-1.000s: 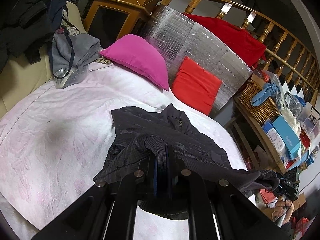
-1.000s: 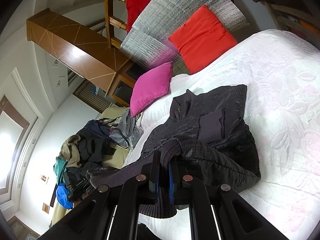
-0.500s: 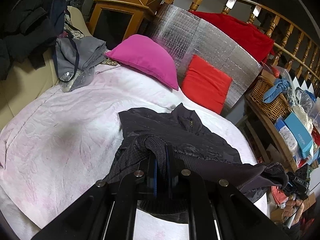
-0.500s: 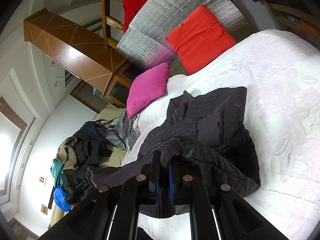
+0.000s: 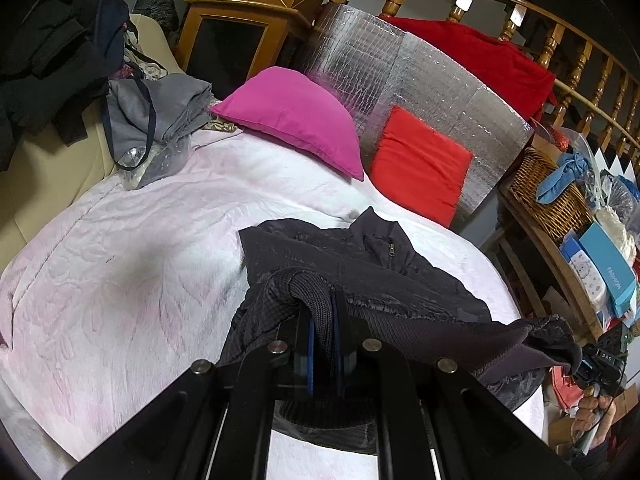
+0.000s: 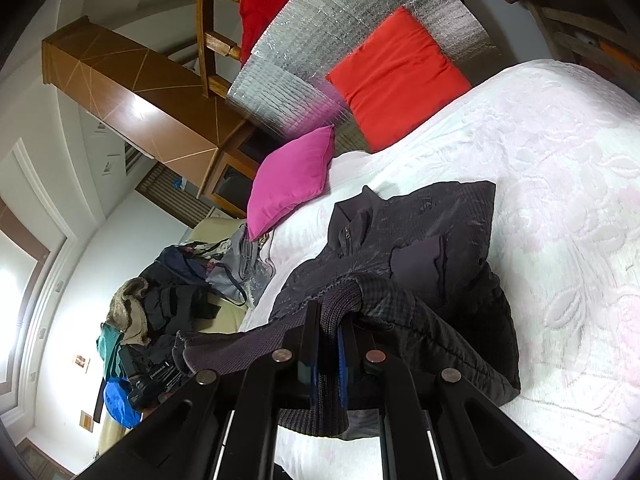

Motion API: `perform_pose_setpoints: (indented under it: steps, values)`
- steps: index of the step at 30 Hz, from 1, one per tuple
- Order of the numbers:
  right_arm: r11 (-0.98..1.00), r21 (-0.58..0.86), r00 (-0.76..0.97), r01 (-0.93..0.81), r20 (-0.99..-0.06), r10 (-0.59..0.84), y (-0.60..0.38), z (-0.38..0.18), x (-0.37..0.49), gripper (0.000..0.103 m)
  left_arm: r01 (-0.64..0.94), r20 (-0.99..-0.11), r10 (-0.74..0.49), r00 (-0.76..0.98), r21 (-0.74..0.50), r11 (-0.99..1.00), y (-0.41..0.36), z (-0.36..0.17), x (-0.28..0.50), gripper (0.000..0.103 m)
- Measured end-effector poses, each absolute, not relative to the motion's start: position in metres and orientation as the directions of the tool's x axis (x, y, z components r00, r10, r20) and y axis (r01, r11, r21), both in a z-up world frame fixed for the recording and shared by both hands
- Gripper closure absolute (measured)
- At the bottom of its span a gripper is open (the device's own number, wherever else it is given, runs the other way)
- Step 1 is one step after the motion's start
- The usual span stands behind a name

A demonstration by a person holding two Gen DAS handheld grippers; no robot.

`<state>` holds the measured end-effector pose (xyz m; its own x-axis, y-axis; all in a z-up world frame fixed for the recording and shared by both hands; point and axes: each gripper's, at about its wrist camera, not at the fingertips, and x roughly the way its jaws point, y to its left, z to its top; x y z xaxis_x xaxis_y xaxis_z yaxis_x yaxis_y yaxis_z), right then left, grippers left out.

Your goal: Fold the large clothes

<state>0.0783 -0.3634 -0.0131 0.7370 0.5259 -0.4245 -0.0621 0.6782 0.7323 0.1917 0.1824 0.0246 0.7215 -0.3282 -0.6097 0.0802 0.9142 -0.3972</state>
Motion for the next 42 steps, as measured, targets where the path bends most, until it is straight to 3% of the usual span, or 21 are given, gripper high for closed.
perform_pose_setpoints:
  steps: [42]
  values:
    - [0.701, 0.713, 0.731, -0.014, -0.471, 0.494, -0.365, -0.023, 0.127, 0.096, 0.08, -0.649, -0.325, 0.688, -0.378, 0.922, 0.171, 0.01, 0.246, 0.095]
